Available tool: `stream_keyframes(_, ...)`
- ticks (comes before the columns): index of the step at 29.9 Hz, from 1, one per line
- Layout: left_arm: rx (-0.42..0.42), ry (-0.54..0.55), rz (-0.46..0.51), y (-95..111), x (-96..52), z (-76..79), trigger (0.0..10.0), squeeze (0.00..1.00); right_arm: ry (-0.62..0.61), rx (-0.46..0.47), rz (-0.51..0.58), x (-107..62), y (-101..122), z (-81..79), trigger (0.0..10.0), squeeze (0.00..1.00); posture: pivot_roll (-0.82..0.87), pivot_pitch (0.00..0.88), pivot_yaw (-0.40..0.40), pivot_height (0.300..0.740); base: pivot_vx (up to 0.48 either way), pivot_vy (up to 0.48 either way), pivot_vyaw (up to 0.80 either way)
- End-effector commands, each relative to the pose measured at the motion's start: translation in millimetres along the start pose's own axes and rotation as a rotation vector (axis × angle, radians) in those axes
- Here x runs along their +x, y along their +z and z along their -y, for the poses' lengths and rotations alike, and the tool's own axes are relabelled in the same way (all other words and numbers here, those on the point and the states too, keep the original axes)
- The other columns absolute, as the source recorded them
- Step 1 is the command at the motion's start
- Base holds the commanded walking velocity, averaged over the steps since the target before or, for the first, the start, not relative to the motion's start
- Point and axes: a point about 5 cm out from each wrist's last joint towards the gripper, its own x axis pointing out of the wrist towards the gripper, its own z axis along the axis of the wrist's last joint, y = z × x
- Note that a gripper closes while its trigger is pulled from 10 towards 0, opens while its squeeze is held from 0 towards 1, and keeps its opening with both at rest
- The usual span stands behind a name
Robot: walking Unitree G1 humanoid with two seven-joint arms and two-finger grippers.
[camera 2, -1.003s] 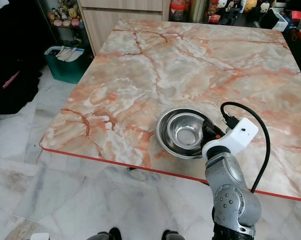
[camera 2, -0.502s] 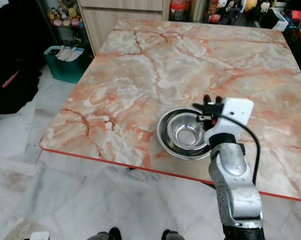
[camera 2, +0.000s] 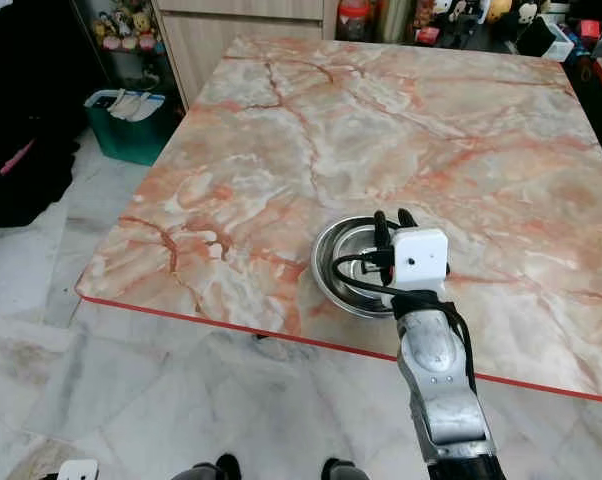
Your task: Setting the table
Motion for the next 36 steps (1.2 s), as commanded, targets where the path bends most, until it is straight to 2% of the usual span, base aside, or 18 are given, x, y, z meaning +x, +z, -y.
stream_keyframes(1,0.009,0.010,-0.030,-11,-3.3,-1.4,10.0,0.00,0.008,-0.009,0.024,0.9,1,-1.2,10.0,0.00,-0.05,0.156,0.010,0.740,0.000,-0.322,0.00)
stream_keyframes(8,0.003,0.010,-0.023,-12,-3.8,-0.9,10.0,0.00,0.005,-0.026,0.072,3.0,7,0.4,10.0,0.00,-0.05,0.149,0.007,0.740,0.000,-0.348,0.00)
stream_keyframes(11,-0.001,0.007,-0.022,-12,-4.2,-0.7,10.0,0.00,-0.012,-0.009,0.058,1.6,4,0.8,10.0,0.00,-0.05,0.147,0.006,0.740,0.000,-0.371,0.00)
stream_keyframes(14,-0.004,0.005,-0.021,-13,-4.3,-0.4,10.0,0.00,-0.026,-0.029,0.027,0.1,-2,1.6,10.0,0.00,-0.05,0.146,0.005,0.740,0.000,-0.375,0.00)
stream_keyframes(20,-0.022,0.004,-0.013,-12,-4.4,0.3,10.0,0.00,-0.008,-0.028,0.039,-5.9,-4,-0.4,10.0,0.00,-0.05,0.158,0.001,0.740,0.000,-0.381,-0.64)
stream_keyframes(36,-0.042,0.002,-0.006,-11,-4.1,1.2,10.0,0.00,-0.010,-0.025,0.018,-10.7,-12,-0.4,10.0,0.00,-0.05,0.163,-0.002,0.740,0.000,-0.368,0.00)
